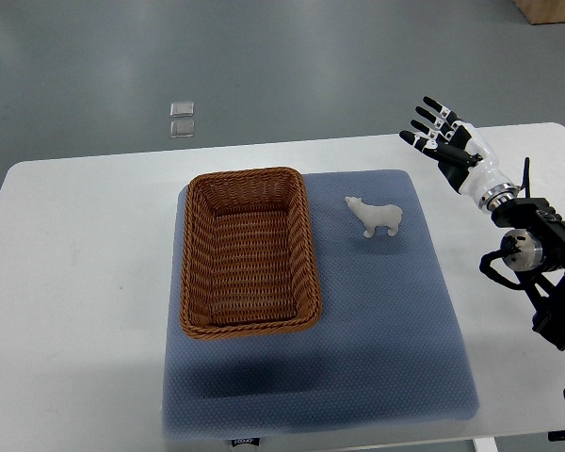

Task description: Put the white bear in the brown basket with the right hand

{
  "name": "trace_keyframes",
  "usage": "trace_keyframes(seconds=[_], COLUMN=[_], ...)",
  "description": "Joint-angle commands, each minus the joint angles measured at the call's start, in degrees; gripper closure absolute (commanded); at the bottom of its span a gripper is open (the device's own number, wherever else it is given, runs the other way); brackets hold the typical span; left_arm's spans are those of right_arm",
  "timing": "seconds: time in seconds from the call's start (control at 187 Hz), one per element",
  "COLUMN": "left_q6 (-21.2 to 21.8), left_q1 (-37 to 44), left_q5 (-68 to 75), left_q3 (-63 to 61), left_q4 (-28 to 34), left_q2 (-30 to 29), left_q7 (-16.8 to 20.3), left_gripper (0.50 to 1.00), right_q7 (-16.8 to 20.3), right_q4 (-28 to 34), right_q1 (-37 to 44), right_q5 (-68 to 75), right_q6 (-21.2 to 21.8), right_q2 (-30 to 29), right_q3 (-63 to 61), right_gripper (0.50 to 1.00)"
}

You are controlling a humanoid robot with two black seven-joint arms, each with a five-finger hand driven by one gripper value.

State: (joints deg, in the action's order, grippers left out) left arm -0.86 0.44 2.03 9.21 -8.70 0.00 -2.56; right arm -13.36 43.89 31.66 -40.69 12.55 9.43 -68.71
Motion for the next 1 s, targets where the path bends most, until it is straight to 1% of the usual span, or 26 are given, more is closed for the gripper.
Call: trace_keyframes(seconds=[0.0,0.086,0.411,0.497,0.641,0.721,0.876,0.994], left_q6=[-0.01,-0.01,-0.01,-0.01,-0.01,-0.01,-0.01,-0.01], left_q1=[0.00,0.00,0.00,0.00,0.00,0.00,0.00,0.00], left_q5=[-0.01,-0.01,-0.01,-0.01,-0.01,-0.01,-0.01,-0.01], left_q3=[-0.07,-0.07,0.02,0.02,0.02,0.02,0.02,0.02], left_q4=[0.00,0.00,0.00,0.00,0.00,0.00,0.00,0.00], left_q2=[0.00,0.00,0.00,0.00,0.00,0.00,0.00,0.00], left_q7=[0.01,0.01,0.01,0.01,0.01,0.01,0.01,-0.07], left_gripper=[0.500,0.500,0.500,0.500,0.500,0.500,0.500,0.500], right_q7=[0.00,0.00,0.00,-0.09,-1.23,-2.20,-5.19,-7.56], right_q4=[0.05,0.05,0.14,0.14,0.14,0.14,0.40,2.51], right_q1=[0.06,0.15,0.42,0.42,0.59,0.85,1.38,2.44], right_q5=[-0.09,-0.09,-2.29,-4.13,-8.35,-11.07,-14.33,-19.33], right_q6=[0.63,1.51,1.69,2.39,5.12,6.26,6.61,6.61], right_q2=[0.50,0.86,1.30,1.30,1.38,2.52,5.51,7.36], right_q3=[0.24,0.68,0.94,1.03,1.21,2.87,8.33,12.98], right_gripper=[0.574,0.574,0.574,0.574,0.574,0.574,0.574,0.574])
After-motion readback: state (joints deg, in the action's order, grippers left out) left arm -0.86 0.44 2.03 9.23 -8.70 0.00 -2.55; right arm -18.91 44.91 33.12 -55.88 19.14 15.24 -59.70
